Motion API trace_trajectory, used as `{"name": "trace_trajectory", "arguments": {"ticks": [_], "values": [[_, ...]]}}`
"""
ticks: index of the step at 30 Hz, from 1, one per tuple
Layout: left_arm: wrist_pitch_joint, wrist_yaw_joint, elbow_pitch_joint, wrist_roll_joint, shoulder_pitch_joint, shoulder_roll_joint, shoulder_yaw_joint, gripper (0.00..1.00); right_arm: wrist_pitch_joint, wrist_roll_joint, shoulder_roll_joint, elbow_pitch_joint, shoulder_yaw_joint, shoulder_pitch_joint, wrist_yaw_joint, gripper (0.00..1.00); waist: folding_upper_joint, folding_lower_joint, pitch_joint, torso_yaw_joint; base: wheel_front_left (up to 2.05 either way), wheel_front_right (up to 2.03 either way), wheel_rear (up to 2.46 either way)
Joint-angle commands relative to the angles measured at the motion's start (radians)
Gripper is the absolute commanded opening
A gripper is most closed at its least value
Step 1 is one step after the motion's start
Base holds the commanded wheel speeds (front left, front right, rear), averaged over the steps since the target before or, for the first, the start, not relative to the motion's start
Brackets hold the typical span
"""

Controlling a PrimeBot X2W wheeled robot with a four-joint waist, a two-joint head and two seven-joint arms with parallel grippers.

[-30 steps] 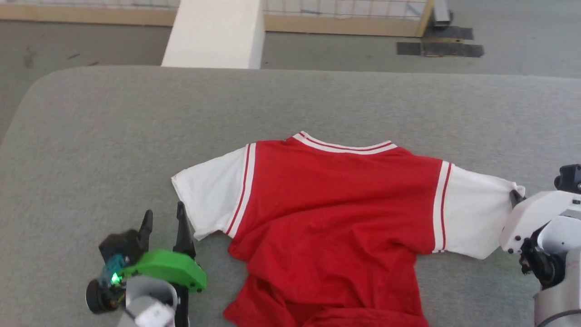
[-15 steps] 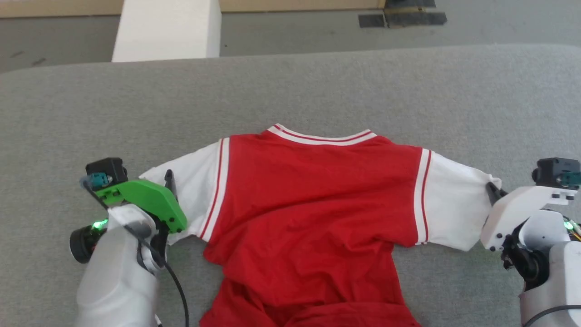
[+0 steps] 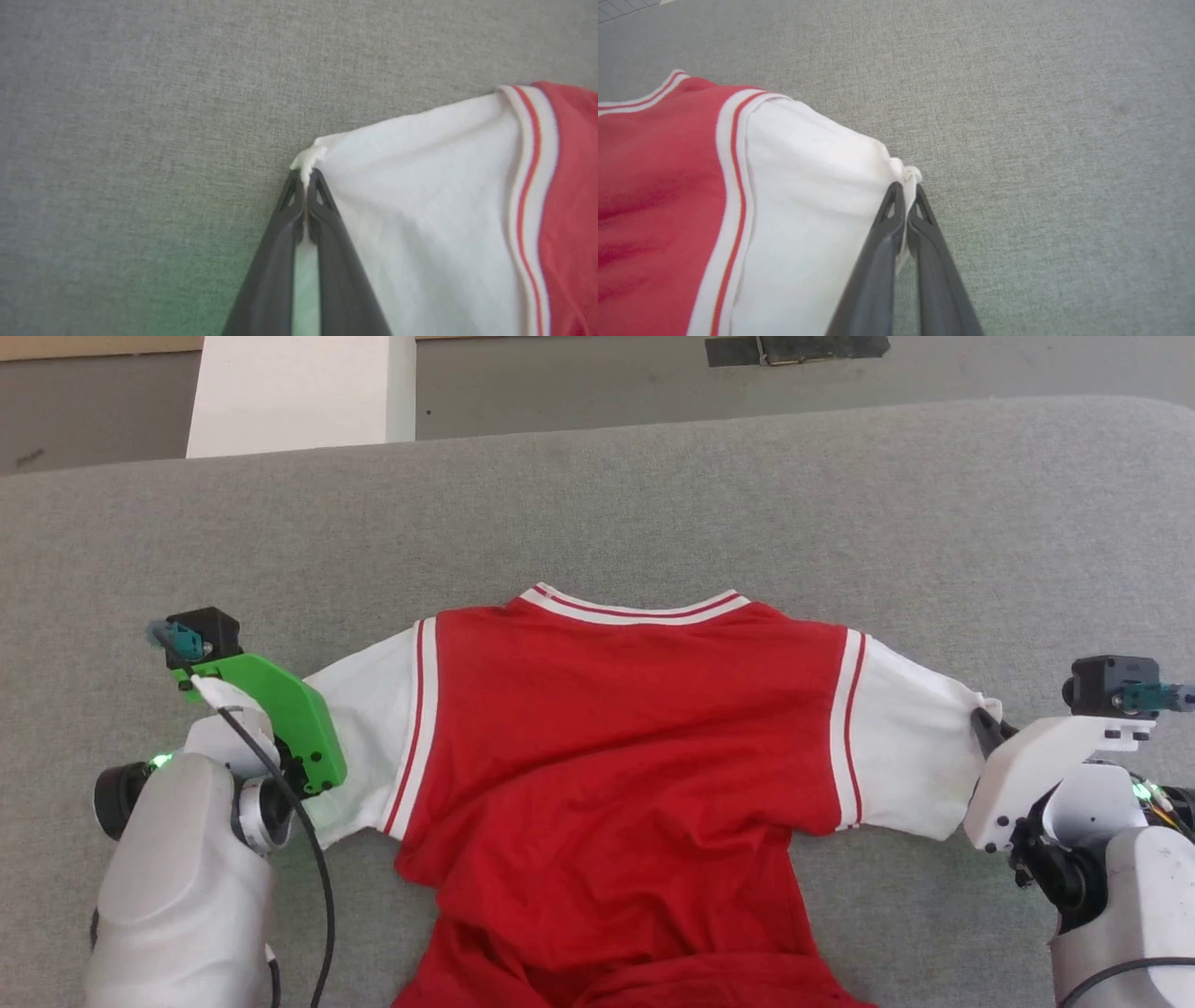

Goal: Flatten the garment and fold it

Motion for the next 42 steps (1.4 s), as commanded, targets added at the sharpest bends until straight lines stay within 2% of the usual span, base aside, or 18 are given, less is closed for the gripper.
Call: {"name": "trace_trajectory", "arguments": {"ticks": [1,8,11,17,24,33,42], "values": [[0.037,-0.019,0.029,0.007,0.06,-0.008,-0.02,0.0,0.008,0.002,-0.001,-0.011,0.011,-0.002,-0.002,0.0,-0.0001,0.0,-0.003,0.001,0.0,0.0,0.0],[0.079,-0.111,-0.095,-0.035,0.007,0.044,-0.018,0.0,0.069,-0.031,-0.02,-0.074,0.085,-0.071,-0.002,0.0,-0.0001,0.0,-0.002,0.01,0.0,0.0,0.0],[0.065,-0.123,-0.183,0.011,-0.048,0.098,-0.037,0.0,0.098,-0.033,-0.067,-0.095,0.131,-0.143,-0.002,0.0,-0.0001,0.0,0.016,0.013,0.0,0.0,0.0],[-0.001,-0.118,-0.317,0.075,-0.188,0.159,-0.042,0.0,0.109,-0.03,-0.136,-0.084,0.182,-0.339,-0.002,0.0,-0.0001,0.0,0.069,0.014,0.0,0.0,0.0],[-0.199,-0.056,-0.325,0.149,-0.379,0.185,-0.011,0.0,0.037,-0.047,-0.17,-0.015,0.219,-0.622,-0.002,0.0,-0.0001,0.0,0.144,0.011,0.0,0.0,0.0],[-0.462,0.023,-0.266,0.148,-0.619,0.187,0.08,0.0,-0.107,-0.133,-0.185,0.063,0.21,-0.959,-0.002,0.0,-0.0001,0.0,0.195,0.014,0.0,0.0,0.0],[-0.627,0.046,-0.256,0.131,-0.728,0.179,0.115,0.0,-0.294,-0.197,-0.17,0.11,0.159,-1.152,-0.002,0.0,-0.0001,0.0,0.201,0.029,0.0,0.0,0.0]]}}
